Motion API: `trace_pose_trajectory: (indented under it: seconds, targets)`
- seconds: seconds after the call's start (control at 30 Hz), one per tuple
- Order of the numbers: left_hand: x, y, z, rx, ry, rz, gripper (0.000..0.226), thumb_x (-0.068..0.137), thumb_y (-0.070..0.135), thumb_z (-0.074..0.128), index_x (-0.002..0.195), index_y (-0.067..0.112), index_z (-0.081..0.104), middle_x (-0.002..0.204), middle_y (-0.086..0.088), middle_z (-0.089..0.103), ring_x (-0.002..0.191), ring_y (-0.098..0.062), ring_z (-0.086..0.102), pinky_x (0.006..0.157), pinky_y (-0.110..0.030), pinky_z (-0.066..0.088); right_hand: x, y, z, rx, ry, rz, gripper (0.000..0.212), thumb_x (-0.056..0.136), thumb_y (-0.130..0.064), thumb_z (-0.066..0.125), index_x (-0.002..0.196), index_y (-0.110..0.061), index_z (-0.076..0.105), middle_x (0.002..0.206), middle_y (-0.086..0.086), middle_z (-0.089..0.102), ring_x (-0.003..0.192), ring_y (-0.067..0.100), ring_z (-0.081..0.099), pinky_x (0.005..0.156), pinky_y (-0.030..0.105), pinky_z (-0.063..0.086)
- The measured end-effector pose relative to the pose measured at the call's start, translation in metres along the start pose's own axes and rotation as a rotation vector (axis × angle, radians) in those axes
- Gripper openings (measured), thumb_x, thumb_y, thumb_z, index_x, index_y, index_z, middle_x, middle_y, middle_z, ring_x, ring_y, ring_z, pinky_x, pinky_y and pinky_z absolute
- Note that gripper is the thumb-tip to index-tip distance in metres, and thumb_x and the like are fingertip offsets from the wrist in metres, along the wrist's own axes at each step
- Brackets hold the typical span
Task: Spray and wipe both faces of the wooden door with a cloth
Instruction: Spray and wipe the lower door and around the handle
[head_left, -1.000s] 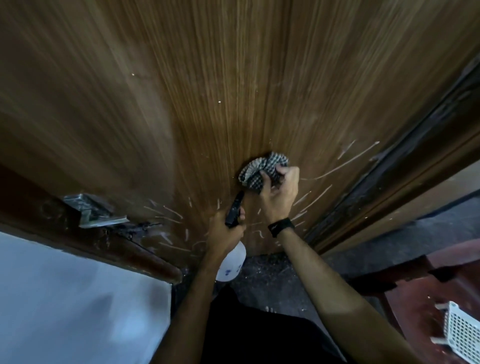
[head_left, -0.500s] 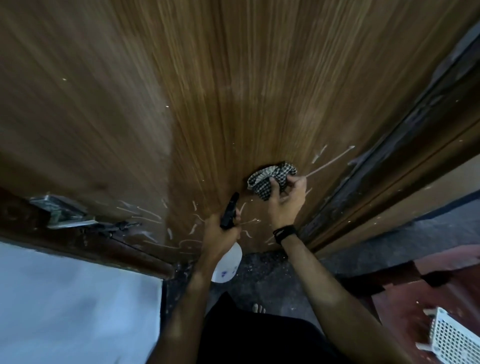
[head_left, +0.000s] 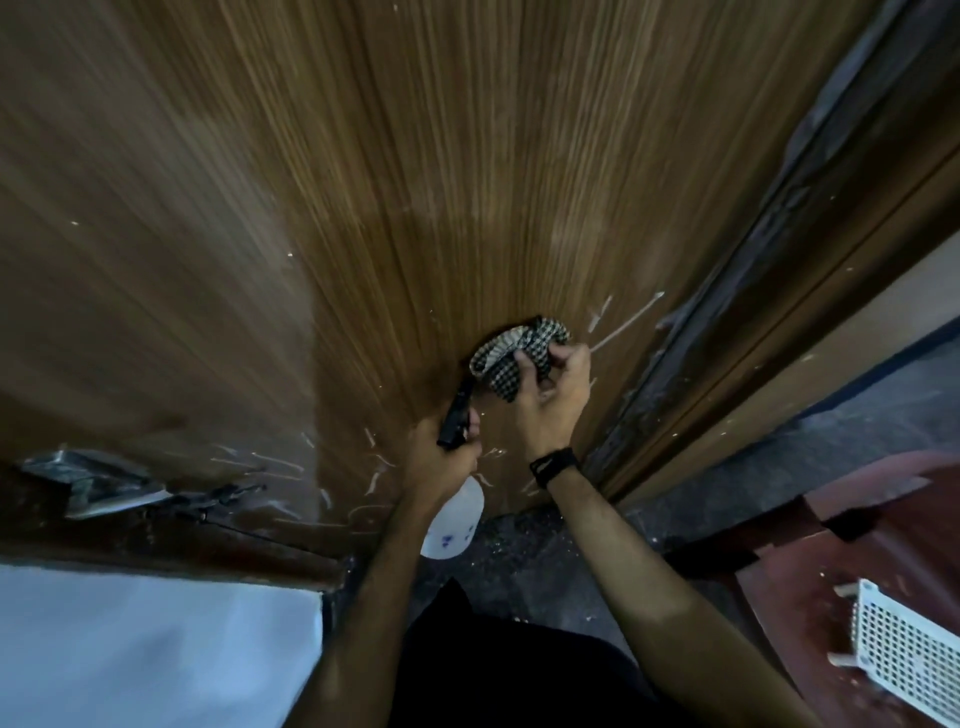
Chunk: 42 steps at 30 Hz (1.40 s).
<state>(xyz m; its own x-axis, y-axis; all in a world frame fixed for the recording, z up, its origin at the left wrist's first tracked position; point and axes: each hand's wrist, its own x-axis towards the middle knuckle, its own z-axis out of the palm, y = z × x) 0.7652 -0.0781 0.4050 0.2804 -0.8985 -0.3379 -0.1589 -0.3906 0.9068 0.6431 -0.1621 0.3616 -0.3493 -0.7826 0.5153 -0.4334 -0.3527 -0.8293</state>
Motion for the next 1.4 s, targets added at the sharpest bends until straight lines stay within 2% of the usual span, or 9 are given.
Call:
trace_pose_trajectory:
  seconds: [0.2, 0.33, 0.47, 0.57, 0.67, 0.83, 1.0, 1.27, 1.4]
  targets:
    - [0.013, 0.006, 0.002, 0.077, -0.098, 0.093, 0.029, 0.080, -0.003, 0.062, 0.073, 0.024, 0.066, 0.060, 0.005, 0.062, 0.051, -0.016, 0.056, 0.054, -0.027, 0.045, -0.027, 0.036, -0.004, -0.123, -0.118, 0.195, 0.032, 0.083, -0.004, 0.073, 0.092, -0.018, 0.045, 0.088, -0.002, 0.050, 0.077, 0.012, 0.048, 0.063, 0.033, 0.044]
    - [0.010, 0.007, 0.012, 0.102, -0.226, 0.095, 0.034, 0.084, -0.012, 0.059, 0.074, 0.020, 0.062, 0.058, 0.007, 0.057, 0.050, -0.009, 0.053, 0.049, -0.022, 0.043, -0.023, 0.032, -0.028, -0.092, 0.049, 0.244, 0.028, 0.086, -0.014, 0.074, 0.092, -0.018, 0.047, 0.087, 0.000, 0.053, 0.075, 0.012, 0.050, 0.063, 0.022, 0.040]
    - [0.007, 0.014, 0.034, 0.153, -0.257, 0.099, 0.045, 0.088, -0.001, 0.069, 0.079, 0.038, 0.047, 0.082, 0.012, 0.053, 0.079, -0.010, 0.053, 0.080, -0.027, 0.050, 0.003, 0.032, -0.063, -0.139, 0.196, 0.237, 0.028, 0.084, -0.019, 0.074, 0.093, -0.020, 0.047, 0.090, 0.003, 0.054, 0.081, 0.021, 0.055, 0.071, 0.042, 0.049]
    - [0.002, 0.025, 0.048, 0.134, -0.311, 0.138, 0.027, 0.086, -0.012, 0.060, 0.079, 0.013, 0.062, 0.073, 0.003, 0.057, 0.066, -0.017, 0.052, 0.061, -0.024, 0.046, 0.039, 0.019, -0.075, -0.123, 0.228, 0.159, 0.026, 0.084, -0.028, 0.070, 0.095, -0.018, 0.049, 0.092, 0.004, 0.055, 0.083, 0.023, 0.057, 0.073, 0.047, 0.051]
    - [0.008, 0.033, 0.059, 0.125, -0.283, 0.198, 0.017, 0.081, -0.014, 0.057, 0.088, -0.002, 0.065, 0.076, -0.010, 0.064, 0.062, -0.024, 0.055, 0.061, -0.035, 0.049, 0.075, -0.001, -0.071, -0.086, 0.215, 0.030, 0.025, 0.086, -0.022, 0.072, 0.097, -0.009, 0.053, 0.095, 0.005, 0.056, 0.086, 0.022, 0.057, 0.074, 0.035, 0.050]
    - [0.021, 0.034, 0.069, 0.198, -0.226, 0.154, 0.015, 0.069, 0.017, 0.061, 0.077, 0.028, 0.068, 0.067, 0.008, 0.065, 0.070, -0.028, 0.062, 0.078, -0.049, 0.056, 0.070, 0.012, -0.058, -0.049, 0.143, 0.026, 0.028, 0.086, -0.016, 0.076, 0.096, -0.006, 0.053, 0.093, 0.008, 0.055, 0.080, 0.017, 0.056, 0.061, 0.017, 0.043]
    - [0.030, 0.019, 0.080, 0.214, -0.176, 0.137, 0.018, 0.063, 0.034, 0.056, 0.075, 0.038, 0.068, 0.069, 0.007, 0.068, 0.071, -0.033, 0.066, 0.078, -0.057, 0.059, 0.034, 0.071, -0.061, -0.092, -0.097, 0.197, 0.032, 0.078, 0.001, 0.075, 0.087, -0.011, 0.047, 0.083, 0.006, 0.052, 0.073, 0.016, 0.050, 0.065, 0.027, 0.040]
    - [0.041, 0.011, 0.097, 0.176, -0.046, 0.063, 0.029, 0.051, 0.044, 0.061, 0.076, 0.034, 0.072, 0.071, 0.000, 0.071, 0.077, -0.042, 0.069, 0.074, -0.062, 0.057, 0.091, 0.033, -0.076, 0.030, 0.162, -0.016, 0.024, 0.086, -0.009, 0.074, 0.098, -0.004, 0.054, 0.094, 0.002, 0.052, 0.084, 0.019, 0.056, 0.073, 0.023, 0.044]
    - [0.027, 0.037, 0.109, 0.145, -0.054, 0.182, 0.014, 0.071, 0.022, 0.063, 0.081, 0.028, 0.071, 0.071, 0.004, 0.069, 0.071, -0.027, 0.065, 0.073, -0.051, 0.055, 0.072, 0.061, -0.073, 0.021, 0.124, 0.062, 0.023, 0.090, -0.013, 0.071, 0.098, -0.006, 0.051, 0.090, 0.006, 0.050, 0.074, 0.016, 0.051, 0.061, 0.028, 0.045]
